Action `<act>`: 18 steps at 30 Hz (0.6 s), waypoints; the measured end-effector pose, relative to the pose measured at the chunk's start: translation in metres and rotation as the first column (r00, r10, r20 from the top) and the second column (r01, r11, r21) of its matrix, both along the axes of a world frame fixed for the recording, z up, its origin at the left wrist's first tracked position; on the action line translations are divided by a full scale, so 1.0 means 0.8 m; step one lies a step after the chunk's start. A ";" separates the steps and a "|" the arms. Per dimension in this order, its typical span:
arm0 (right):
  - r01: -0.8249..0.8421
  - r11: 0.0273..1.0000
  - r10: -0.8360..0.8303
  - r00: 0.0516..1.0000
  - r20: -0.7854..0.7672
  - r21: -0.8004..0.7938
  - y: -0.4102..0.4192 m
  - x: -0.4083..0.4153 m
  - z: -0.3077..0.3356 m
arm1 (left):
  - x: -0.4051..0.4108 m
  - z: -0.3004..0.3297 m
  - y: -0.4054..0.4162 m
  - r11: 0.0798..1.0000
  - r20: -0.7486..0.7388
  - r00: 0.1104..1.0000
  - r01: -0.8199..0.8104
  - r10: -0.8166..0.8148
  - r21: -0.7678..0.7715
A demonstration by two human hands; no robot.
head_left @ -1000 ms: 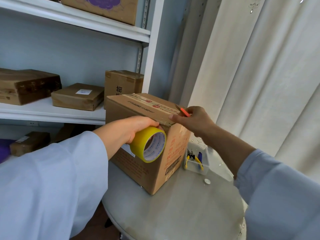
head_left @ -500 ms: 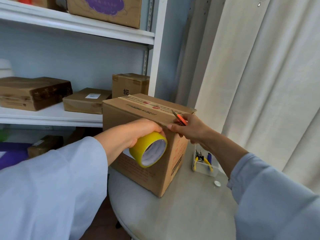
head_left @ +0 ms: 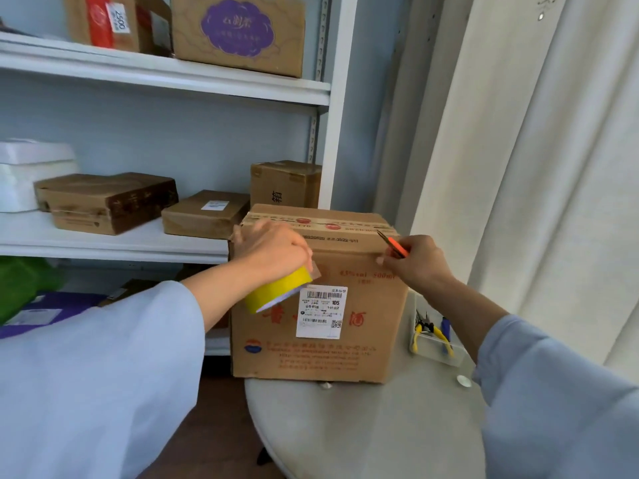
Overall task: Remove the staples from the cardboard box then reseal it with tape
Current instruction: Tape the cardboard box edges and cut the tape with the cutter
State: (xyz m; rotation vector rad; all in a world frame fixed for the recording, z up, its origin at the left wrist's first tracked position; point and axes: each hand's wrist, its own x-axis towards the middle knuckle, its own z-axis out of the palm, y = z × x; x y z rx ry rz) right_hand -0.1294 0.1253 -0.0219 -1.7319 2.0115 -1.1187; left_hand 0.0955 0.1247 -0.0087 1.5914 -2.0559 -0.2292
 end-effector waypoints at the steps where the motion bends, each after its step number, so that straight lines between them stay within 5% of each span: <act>1: 0.029 1.000 -0.029 1.000 0.010 0.009 0.000 -0.005 -0.003 | -0.003 -0.001 0.001 0.998 0.001 1.000 0.025 -0.025 0.062; 9: 0.179 0.972 -0.140 0.960 0.242 -0.150 -0.007 -0.005 -0.007 | -0.029 -0.008 0.003 0.993 0.031 0.998 0.049 -0.053 0.104; 11: 0.187 0.965 -0.155 0.972 0.179 -0.183 -0.010 0.002 -0.007 | -0.039 -0.007 0.005 0.987 0.029 0.997 0.071 -0.075 0.142; 15: 0.078 0.949 -0.065 0.996 0.054 -0.305 -0.004 0.037 0.003 | -0.048 0.021 0.020 0.921 -0.391 0.897 0.313 -0.206 0.232; 18: -0.061 0.963 0.074 0.996 0.039 -0.262 0.000 0.068 0.009 | -0.013 0.046 0.016 0.938 -0.518 0.845 0.276 -0.132 0.210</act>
